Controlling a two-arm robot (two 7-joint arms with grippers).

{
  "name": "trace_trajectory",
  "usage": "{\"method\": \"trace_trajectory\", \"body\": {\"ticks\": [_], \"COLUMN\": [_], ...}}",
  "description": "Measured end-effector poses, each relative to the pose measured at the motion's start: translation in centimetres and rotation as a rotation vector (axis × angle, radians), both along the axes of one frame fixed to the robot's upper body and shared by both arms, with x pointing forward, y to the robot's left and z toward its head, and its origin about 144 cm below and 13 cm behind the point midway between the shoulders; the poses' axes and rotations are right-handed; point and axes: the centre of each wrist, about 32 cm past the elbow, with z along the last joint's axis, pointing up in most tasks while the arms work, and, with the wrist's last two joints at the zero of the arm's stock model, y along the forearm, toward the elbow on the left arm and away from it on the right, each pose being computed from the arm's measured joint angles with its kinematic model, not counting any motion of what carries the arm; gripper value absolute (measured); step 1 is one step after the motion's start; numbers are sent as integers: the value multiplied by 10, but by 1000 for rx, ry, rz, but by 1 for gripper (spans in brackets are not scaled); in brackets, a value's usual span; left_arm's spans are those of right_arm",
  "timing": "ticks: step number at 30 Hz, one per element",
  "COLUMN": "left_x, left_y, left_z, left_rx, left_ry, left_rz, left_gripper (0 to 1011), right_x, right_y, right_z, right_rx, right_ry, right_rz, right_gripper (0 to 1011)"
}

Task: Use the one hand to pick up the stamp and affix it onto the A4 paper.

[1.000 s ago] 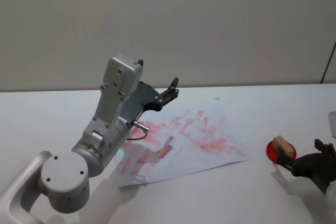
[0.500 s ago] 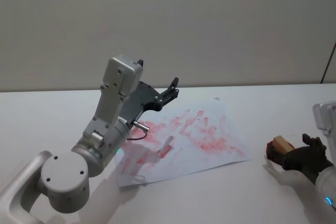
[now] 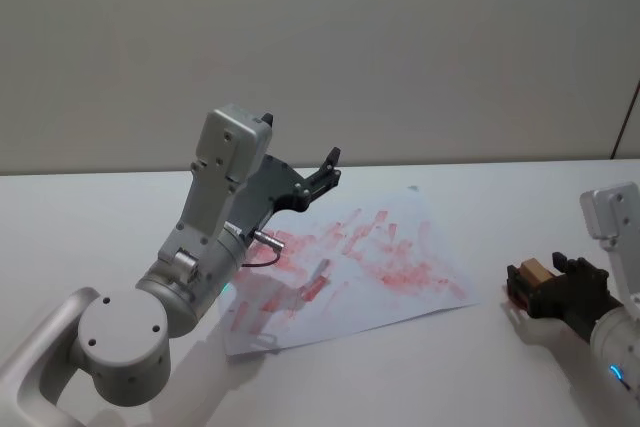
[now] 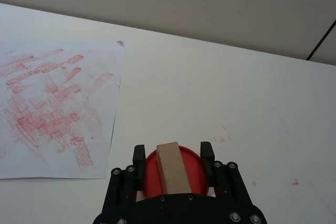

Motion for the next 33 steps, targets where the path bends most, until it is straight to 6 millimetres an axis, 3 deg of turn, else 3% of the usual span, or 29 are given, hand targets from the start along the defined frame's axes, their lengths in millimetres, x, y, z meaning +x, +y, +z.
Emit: {"method": "trace_trajectory", "body": {"ticks": [15,33], "left_x": [0,0], "left_y": [0,0], "left_z": [0,0], "left_rx": [0,0], "left_ry": [0,0], "left_rz": [0,0], "left_gripper": [1001,1001], "right_x": [4,7], "right_y": [1,4], "right_z": [0,5], "right_rx": [-3,-3], "right_ry": [4,-42], "right_rz": [8,32], "right_gripper": [219,217]}}
